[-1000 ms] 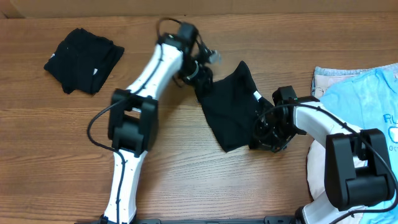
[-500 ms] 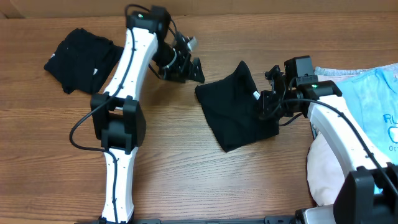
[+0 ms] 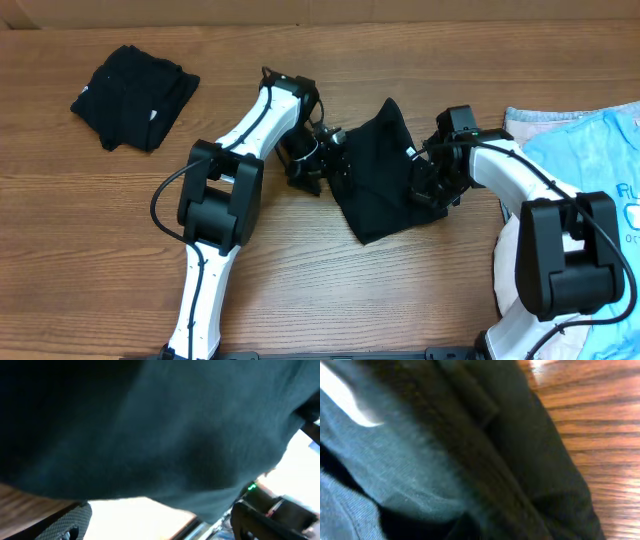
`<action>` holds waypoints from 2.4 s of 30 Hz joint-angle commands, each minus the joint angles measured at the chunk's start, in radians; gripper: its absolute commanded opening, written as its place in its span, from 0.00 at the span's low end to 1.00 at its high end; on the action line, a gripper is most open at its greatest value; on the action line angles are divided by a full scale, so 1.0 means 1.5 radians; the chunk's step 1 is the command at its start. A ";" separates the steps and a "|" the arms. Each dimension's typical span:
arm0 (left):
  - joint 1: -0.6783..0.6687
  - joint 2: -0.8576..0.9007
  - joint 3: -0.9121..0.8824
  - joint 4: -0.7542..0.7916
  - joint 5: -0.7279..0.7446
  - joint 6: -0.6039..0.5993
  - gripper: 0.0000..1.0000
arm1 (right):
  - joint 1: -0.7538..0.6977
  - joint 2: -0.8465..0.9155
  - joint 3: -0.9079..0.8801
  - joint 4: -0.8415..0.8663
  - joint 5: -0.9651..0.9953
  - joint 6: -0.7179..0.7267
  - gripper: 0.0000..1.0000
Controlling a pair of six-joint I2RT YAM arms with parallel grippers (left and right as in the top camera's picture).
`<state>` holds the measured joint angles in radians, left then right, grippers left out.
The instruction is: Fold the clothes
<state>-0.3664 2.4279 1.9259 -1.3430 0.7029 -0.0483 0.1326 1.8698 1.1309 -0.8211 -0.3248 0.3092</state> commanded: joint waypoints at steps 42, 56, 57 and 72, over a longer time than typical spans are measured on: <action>0.324 -0.003 0.320 0.081 -0.038 -0.087 0.04 | -0.003 -0.224 0.037 -0.070 -0.099 -0.049 0.08; 0.535 0.000 0.330 0.203 -0.151 -0.130 0.07 | -0.003 -0.224 0.037 -0.073 -0.099 -0.029 0.08; 0.543 0.000 0.318 0.202 -0.160 -0.130 0.20 | -0.003 -0.224 0.037 -0.072 -0.099 -0.029 0.08; 0.571 -0.008 0.277 0.080 -0.075 -0.058 1.00 | -0.003 -0.224 0.037 -0.090 -0.099 -0.029 0.08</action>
<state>0.4744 2.4371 2.3051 -1.1870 0.5022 -0.1928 0.1307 1.5372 1.1690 -0.9539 -0.4675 0.2615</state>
